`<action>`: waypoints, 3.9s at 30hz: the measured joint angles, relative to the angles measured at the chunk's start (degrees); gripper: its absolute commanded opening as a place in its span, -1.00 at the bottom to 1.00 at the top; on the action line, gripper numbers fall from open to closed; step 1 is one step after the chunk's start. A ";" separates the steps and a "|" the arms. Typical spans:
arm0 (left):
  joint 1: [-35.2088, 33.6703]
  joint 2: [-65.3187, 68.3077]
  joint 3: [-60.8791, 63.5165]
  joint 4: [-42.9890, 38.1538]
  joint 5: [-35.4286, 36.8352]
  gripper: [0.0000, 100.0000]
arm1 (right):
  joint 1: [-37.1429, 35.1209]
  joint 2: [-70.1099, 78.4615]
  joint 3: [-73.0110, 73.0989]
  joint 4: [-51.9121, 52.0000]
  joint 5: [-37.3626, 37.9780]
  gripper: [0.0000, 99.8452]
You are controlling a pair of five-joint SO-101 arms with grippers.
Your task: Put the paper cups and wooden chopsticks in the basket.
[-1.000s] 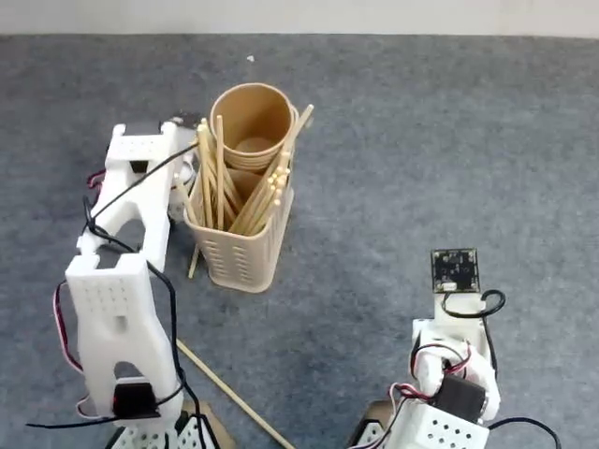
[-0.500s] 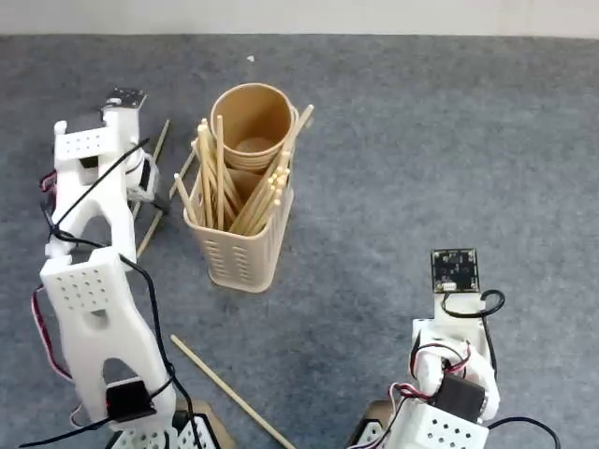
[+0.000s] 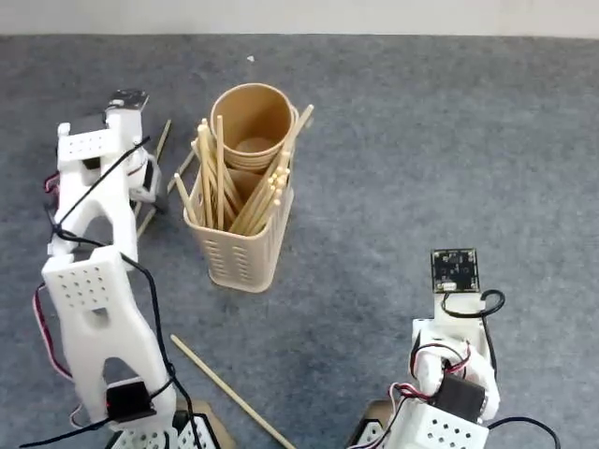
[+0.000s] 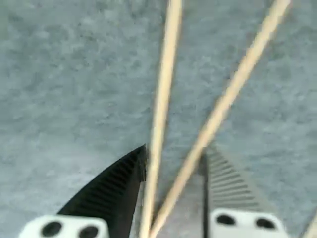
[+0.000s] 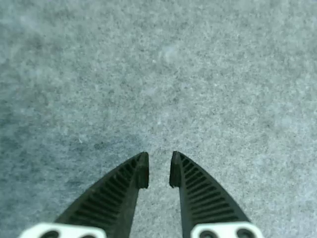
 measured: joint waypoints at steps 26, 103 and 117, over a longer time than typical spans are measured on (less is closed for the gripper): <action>3.60 -16.44 -35.87 21.71 0.09 -0.99 | 0.00 0.00 0.00 0.00 0.00 -0.82; 17.23 -87.21 65.67 19.78 -40.26 -0.70 | 0.00 0.00 0.00 0.00 0.00 -0.82; 7.47 -69.98 70.24 18.02 -64.62 -0.69 | 0.00 0.00 0.00 0.00 0.00 -0.82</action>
